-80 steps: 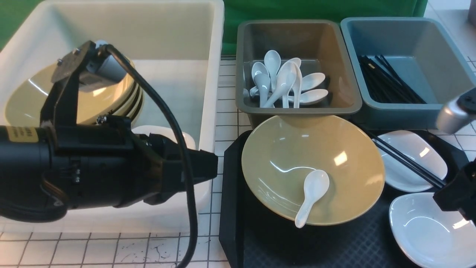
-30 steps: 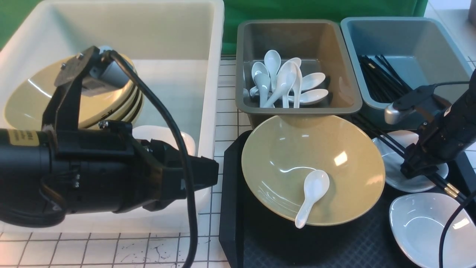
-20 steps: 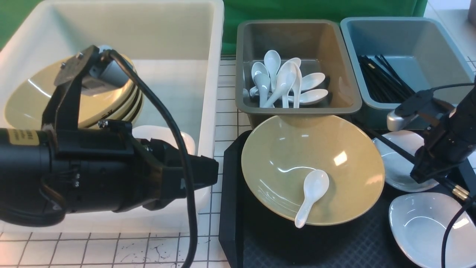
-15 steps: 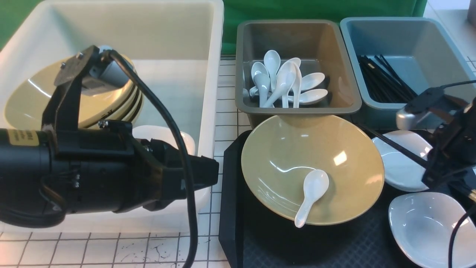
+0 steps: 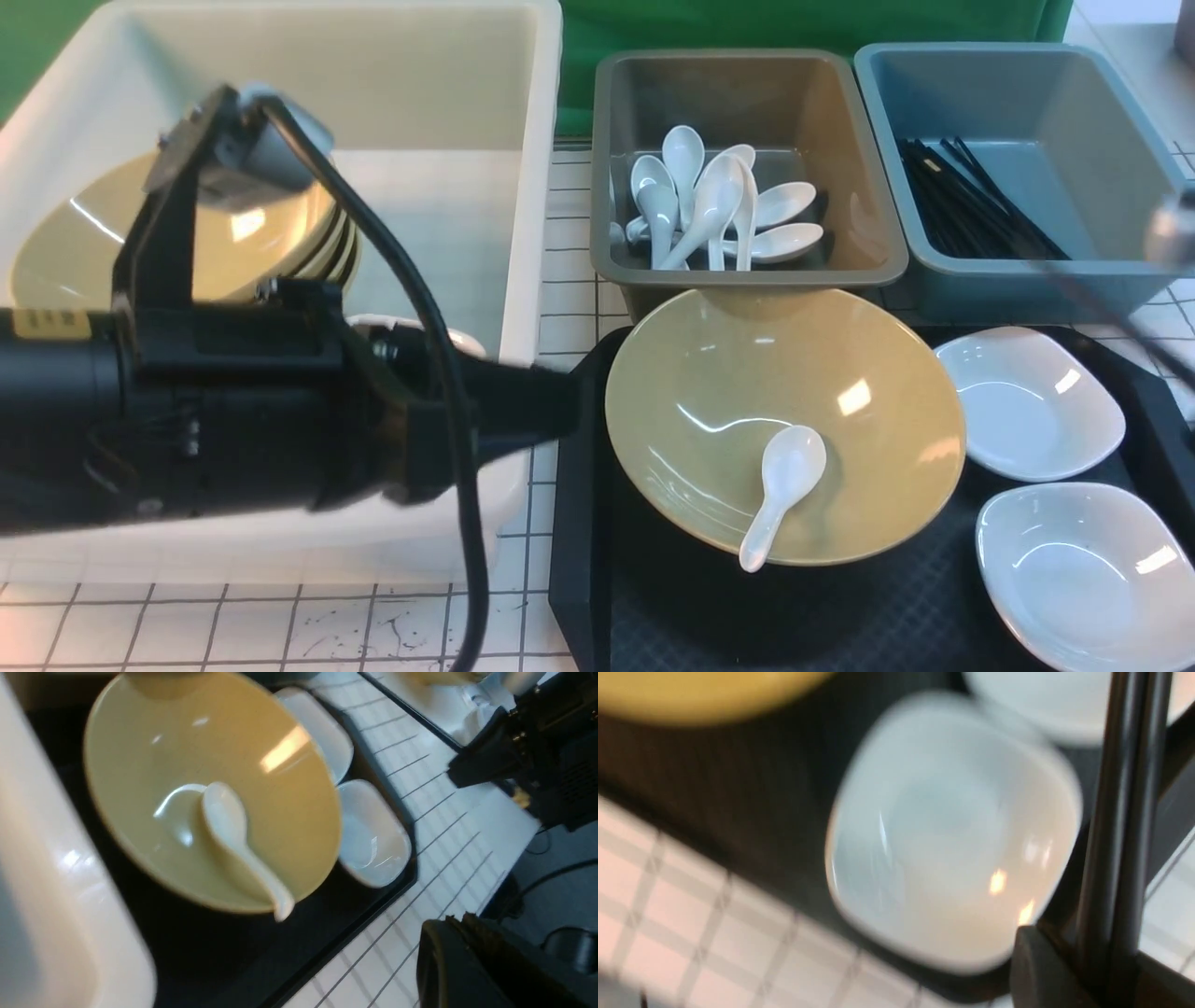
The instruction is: On white black table put chopsticks spoon bowls plates into blue grey white boxes.
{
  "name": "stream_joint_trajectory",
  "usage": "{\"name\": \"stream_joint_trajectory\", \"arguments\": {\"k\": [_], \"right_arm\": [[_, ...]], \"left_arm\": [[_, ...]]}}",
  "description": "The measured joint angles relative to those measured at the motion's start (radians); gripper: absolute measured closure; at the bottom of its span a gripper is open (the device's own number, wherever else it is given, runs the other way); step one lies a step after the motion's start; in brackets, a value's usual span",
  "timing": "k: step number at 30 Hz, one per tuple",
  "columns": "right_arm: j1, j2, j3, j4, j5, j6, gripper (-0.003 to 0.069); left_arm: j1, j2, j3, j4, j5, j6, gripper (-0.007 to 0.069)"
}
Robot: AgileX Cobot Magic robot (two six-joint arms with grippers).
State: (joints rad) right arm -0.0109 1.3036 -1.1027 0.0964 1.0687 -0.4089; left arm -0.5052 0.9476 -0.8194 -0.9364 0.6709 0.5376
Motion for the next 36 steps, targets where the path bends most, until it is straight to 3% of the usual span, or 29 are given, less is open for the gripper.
{"name": "stream_joint_trajectory", "arguments": {"k": [8,12,18,24,32,36], "right_arm": [[0.000,0.302,-0.329,0.112,-0.283,0.107,0.0559],[0.000,0.498,-0.538,0.134,-0.362,0.135,0.0559],[0.000,0.771,-0.783,0.136,-0.472,0.204,0.0559],[0.000,0.938,-0.864,0.112,-0.484,0.230,0.0535],[0.000,0.918,-0.897,0.019,-0.346,0.252,0.0241],[0.000,0.822,-0.900,0.004,-0.198,0.234,0.0201]], "left_arm": [[0.000,-0.017,0.000,-0.479,-0.174,0.595,0.0625],[0.000,-0.034,0.000,-0.631,-0.262,0.762,0.0625],[0.000,-0.036,0.000,-0.703,-0.350,0.804,0.0625],[0.000,-0.036,0.000,-0.688,-0.362,0.803,0.0625],[0.000,-0.036,0.003,-0.567,-0.369,0.710,0.0625],[0.000,-0.036,0.003,-0.467,-0.327,0.626,0.0625]]}}
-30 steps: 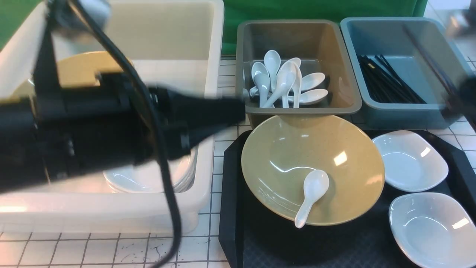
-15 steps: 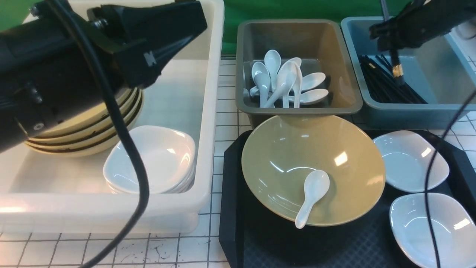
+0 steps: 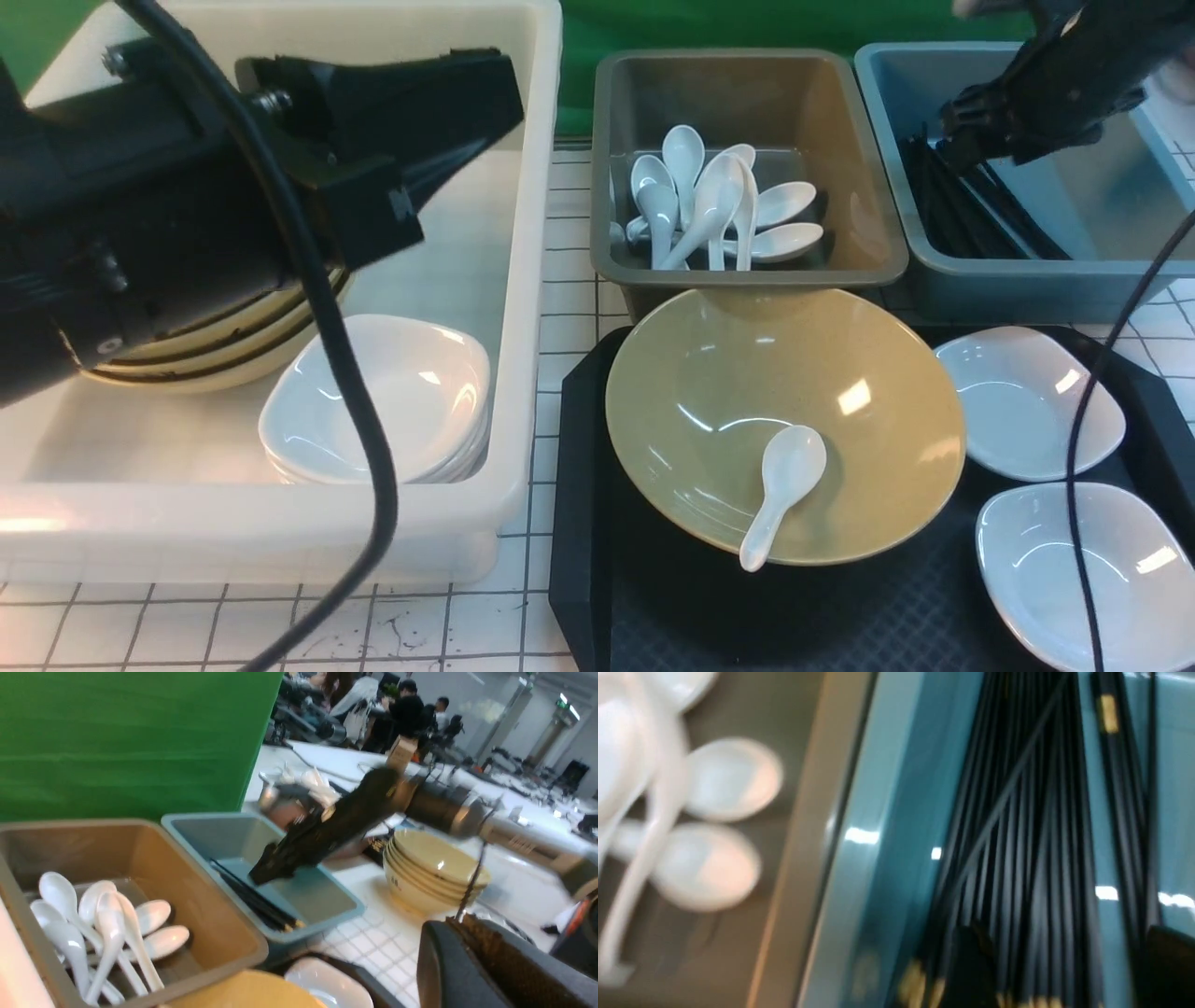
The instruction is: On white black table put chopsticks spoon bowls plates into blue grey white boxes.
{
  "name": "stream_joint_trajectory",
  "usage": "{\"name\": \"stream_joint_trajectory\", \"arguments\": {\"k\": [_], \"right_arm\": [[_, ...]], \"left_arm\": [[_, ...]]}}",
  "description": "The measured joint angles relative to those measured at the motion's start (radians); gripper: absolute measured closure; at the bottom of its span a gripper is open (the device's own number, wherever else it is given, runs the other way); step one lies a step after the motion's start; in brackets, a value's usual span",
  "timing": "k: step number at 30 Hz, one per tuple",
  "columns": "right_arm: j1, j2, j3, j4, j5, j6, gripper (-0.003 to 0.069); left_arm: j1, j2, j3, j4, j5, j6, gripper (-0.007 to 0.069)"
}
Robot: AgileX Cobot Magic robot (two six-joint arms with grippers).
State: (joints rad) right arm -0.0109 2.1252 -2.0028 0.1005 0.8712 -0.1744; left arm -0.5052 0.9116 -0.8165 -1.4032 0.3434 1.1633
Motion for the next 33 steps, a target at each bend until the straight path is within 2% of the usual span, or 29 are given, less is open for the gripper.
{"name": "stream_joint_trajectory", "arguments": {"k": [3,8,10,12,13,16,17,21,23,28,33], "right_arm": [[0.002,-0.135,0.046,-0.005,0.121,-0.027,0.0274],[0.032,-0.384,0.296,-0.019,0.173,-0.037,0.0418],[0.071,-0.534,0.485,-0.019,0.171,-0.033,0.0441],[0.095,-0.596,0.567,-0.019,0.171,-0.029,0.0442],[0.147,-0.687,0.697,-0.019,0.173,-0.020,0.0433],[0.230,-0.806,0.897,-0.017,0.157,-0.012,0.0396],[0.263,-0.849,0.994,-0.015,0.125,-0.010,0.0366],[0.323,-0.912,1.156,-0.016,0.031,0.019,0.0280],[0.348,-0.910,1.256,-0.018,-0.078,0.035,0.0204],[0.352,-0.806,1.337,-0.021,-0.251,0.043,0.0106],[0.352,-0.649,1.339,-0.056,-0.369,0.049,0.0090]], "left_arm": [[0.000,0.000,0.000,0.127,0.098,-0.099,0.0625],[0.000,0.000,0.000,0.358,0.280,-0.282,0.0625],[0.000,0.000,0.000,0.436,0.319,-0.346,0.0625],[0.000,0.000,0.000,0.454,0.326,-0.373,0.0625],[0.000,0.000,0.000,0.465,0.329,-0.393,0.0625],[0.000,0.000,0.000,0.461,0.329,-0.397,0.0625],[0.000,0.000,0.000,0.451,0.329,-0.397,0.0625],[0.000,0.000,0.000,0.436,0.329,-0.397,0.0625],[0.000,0.000,0.000,0.431,0.329,-0.397,0.0625],[0.000,0.000,0.000,0.431,0.329,-0.397,0.0625],[0.000,0.000,0.000,0.431,0.329,-0.397,0.0625]]}}
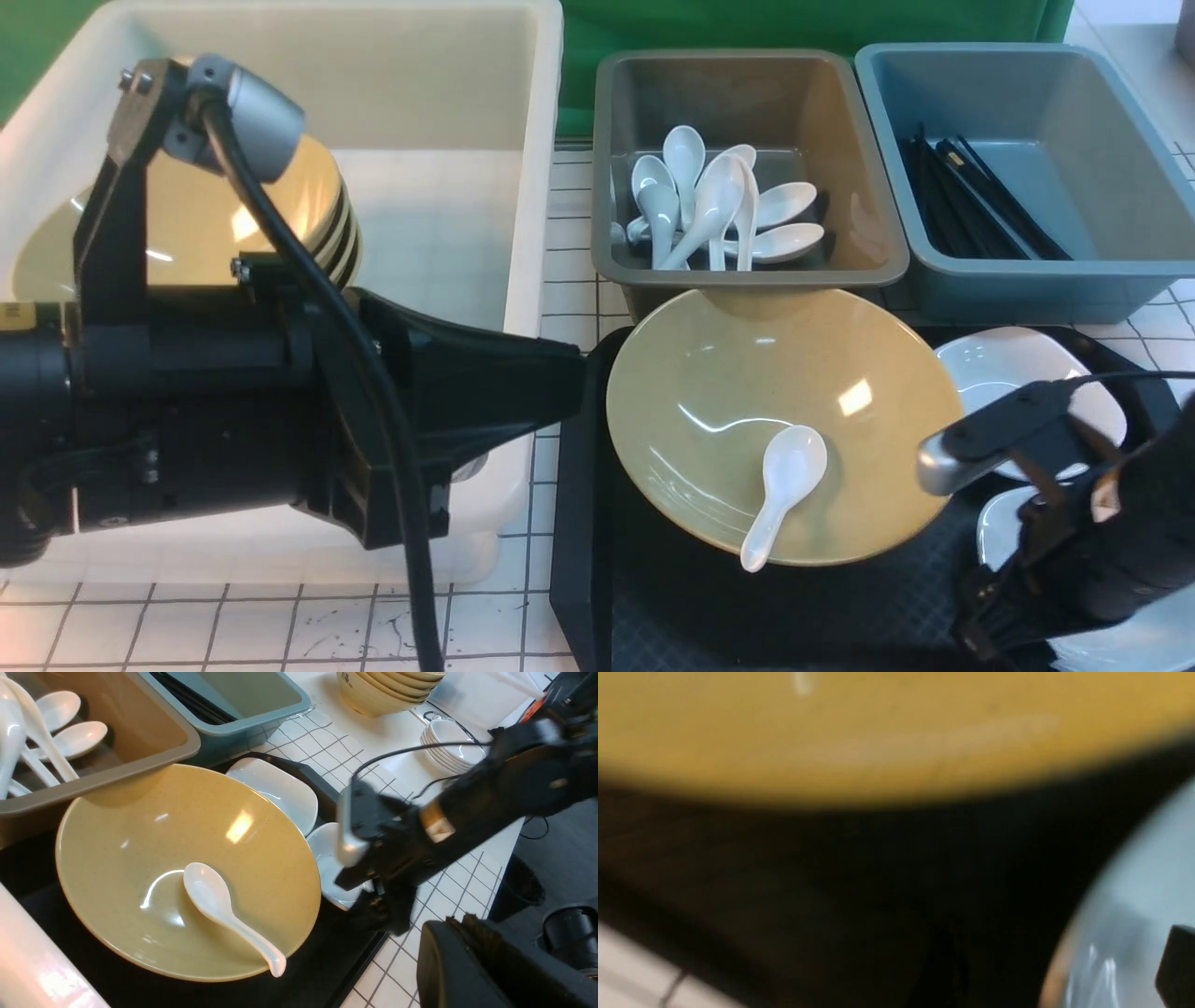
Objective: On white black table put chopsticks spoon bowls plates into blue grey white boxes.
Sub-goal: 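Reach for and grasp the small white dish on the black tray, then place the white bowl into the white bin on top of the stacked bowls with the right gripper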
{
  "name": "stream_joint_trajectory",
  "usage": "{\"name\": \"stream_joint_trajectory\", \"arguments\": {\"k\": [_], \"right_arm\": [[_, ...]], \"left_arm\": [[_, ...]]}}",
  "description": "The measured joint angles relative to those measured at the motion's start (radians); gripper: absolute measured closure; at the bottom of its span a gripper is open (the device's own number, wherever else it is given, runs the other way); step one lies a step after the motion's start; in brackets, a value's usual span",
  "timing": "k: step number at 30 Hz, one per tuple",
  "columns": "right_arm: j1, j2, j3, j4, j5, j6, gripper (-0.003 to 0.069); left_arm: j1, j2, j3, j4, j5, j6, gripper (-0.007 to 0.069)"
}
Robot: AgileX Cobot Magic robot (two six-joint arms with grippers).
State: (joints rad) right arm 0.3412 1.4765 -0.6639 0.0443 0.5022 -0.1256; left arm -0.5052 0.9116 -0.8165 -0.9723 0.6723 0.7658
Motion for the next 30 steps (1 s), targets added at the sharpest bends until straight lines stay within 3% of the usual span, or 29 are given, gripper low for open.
{"name": "stream_joint_trajectory", "arguments": {"k": [7,13,14,19,22,30], "right_arm": [[0.000,0.072,-0.025,-0.122,-0.053,0.065,0.0157],[0.002,0.071,-0.038,-0.128,0.021,0.079,0.0351],[0.004,0.070,-0.046,-0.133,0.064,0.076,0.0421],[0.025,-0.007,-0.052,-0.146,0.192,0.075,0.0480],[0.047,-0.111,-0.058,-0.131,0.297,0.104,0.0567],[0.067,-0.354,-0.220,-0.114,0.640,0.166,0.0603]], "left_arm": [[0.000,0.000,0.000,-0.004,0.001,0.007,0.0625],[0.000,0.000,0.000,-0.004,0.010,0.007,0.0625],[0.000,0.000,0.000,-0.004,0.014,0.007,0.0625],[0.000,-0.005,0.000,-0.005,0.015,0.008,0.0625],[0.000,-0.013,0.000,-0.005,0.015,0.008,0.0625],[0.000,-0.032,0.000,0.034,-0.001,-0.019,0.0625]]}}
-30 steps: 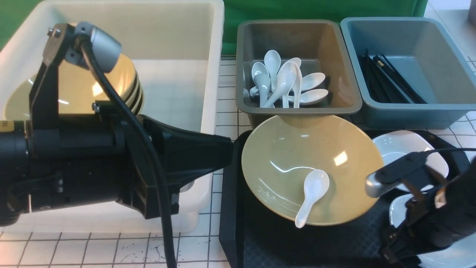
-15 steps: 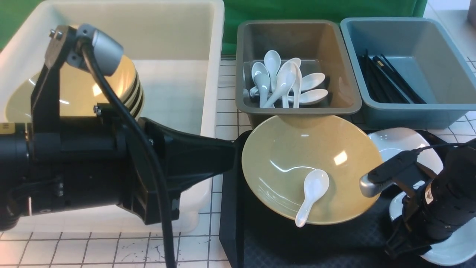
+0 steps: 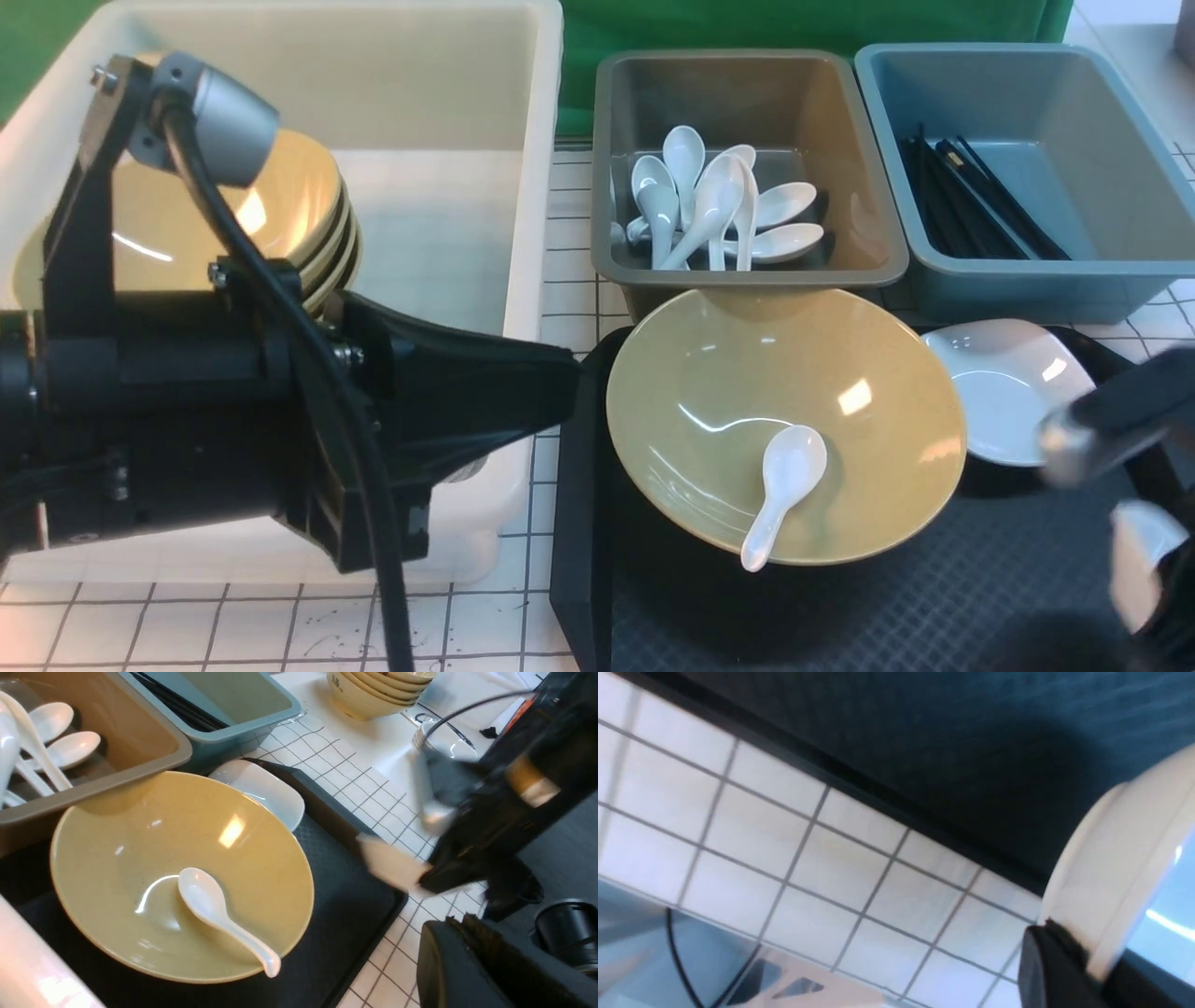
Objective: On white black table put chopsticks spoon bowls plates into blue grey white boxes.
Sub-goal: 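Place the white bowl into the white bin on top of the stacked bowls with the right gripper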
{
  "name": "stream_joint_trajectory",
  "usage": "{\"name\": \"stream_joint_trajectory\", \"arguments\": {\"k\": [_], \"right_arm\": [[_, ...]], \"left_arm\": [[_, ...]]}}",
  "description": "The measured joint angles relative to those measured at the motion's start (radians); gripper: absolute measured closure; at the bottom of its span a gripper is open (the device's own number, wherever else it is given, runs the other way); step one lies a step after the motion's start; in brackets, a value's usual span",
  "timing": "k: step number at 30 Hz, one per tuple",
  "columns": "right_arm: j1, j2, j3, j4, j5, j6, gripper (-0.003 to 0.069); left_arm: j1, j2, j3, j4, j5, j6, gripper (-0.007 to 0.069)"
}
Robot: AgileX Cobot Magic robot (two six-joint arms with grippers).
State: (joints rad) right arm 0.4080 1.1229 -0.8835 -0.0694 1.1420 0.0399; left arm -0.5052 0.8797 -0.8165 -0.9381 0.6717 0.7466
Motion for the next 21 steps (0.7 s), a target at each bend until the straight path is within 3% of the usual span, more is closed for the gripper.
{"name": "stream_joint_trajectory", "arguments": {"k": [6,10,11,12,16,21], "right_arm": [[0.151,0.017,-0.293,0.006,0.006,-0.102,0.0603],[0.360,0.179,-0.539,0.015,-0.110,-0.257,0.0603],[0.369,0.198,-0.560,0.017,-0.122,-0.271,0.0603],[0.444,0.289,-0.651,0.022,-0.161,-0.323,0.0603],[0.523,0.462,-0.813,0.032,-0.195,-0.382,0.0603],[0.566,0.679,-1.003,0.032,-0.197,-0.420,0.0603]], "left_arm": [[0.000,-0.067,0.000,0.261,-0.026,-0.268,0.0625],[0.000,-0.202,-0.015,0.584,0.043,-0.640,0.0625],[0.000,-0.210,-0.017,0.613,0.053,-0.674,0.0625],[0.000,-0.279,-0.028,0.742,0.110,-0.841,0.0625],[0.000,-0.415,-0.038,0.949,0.212,-1.067,0.0625],[0.000,-0.515,-0.040,1.047,0.327,-1.168,0.0625]]}}
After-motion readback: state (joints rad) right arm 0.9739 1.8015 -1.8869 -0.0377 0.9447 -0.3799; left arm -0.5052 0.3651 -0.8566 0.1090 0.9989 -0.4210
